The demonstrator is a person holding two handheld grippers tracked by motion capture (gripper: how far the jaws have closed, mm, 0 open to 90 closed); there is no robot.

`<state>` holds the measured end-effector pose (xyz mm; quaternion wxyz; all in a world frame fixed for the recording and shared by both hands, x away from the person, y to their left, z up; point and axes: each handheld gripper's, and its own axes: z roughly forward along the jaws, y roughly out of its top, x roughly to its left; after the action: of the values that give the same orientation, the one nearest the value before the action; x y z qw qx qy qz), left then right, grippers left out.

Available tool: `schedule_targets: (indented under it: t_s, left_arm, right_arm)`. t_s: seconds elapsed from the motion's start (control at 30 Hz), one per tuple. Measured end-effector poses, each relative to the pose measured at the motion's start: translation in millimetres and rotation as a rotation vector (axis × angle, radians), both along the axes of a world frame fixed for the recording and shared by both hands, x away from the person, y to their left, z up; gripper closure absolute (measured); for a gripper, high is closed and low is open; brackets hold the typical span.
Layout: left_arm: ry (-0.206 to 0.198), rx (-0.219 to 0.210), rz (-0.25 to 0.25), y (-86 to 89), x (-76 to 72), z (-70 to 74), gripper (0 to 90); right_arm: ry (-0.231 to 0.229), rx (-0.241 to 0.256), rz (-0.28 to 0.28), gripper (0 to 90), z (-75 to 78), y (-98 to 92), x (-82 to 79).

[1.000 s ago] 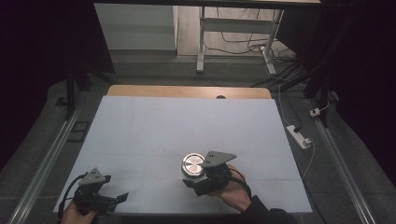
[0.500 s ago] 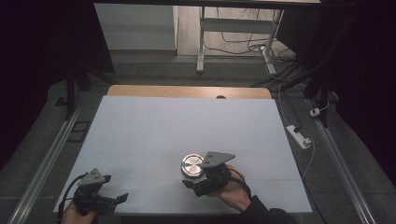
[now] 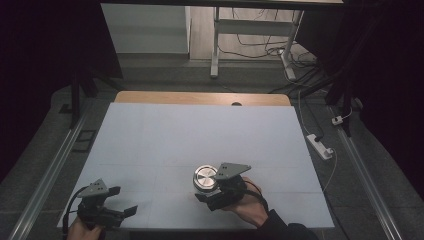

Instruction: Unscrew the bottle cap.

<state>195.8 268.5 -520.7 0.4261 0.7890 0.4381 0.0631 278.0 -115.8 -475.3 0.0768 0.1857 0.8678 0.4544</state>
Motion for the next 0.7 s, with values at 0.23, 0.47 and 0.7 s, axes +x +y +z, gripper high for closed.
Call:
schedule_targets:
  t_s: [0.23,0.47,0.7]
  left_arm:
    - [-0.037,0.005,-0.039,-9.8,2.0,7.7,0.0]
    - [-0.135,-0.049,-0.172,-25.5,8.6,21.1,0.7]
    - [-0.171,-0.085,-0.206,-34.4,15.6,30.4,1.6]
  right_arm:
    - [0.002,0.005,0.009,14.5,0.4,0.8,-0.7]
    - [0.005,0.009,0.023,14.6,0.9,2.3,-2.0]
    - [0.006,0.013,0.031,14.5,0.8,2.2,-2.8]
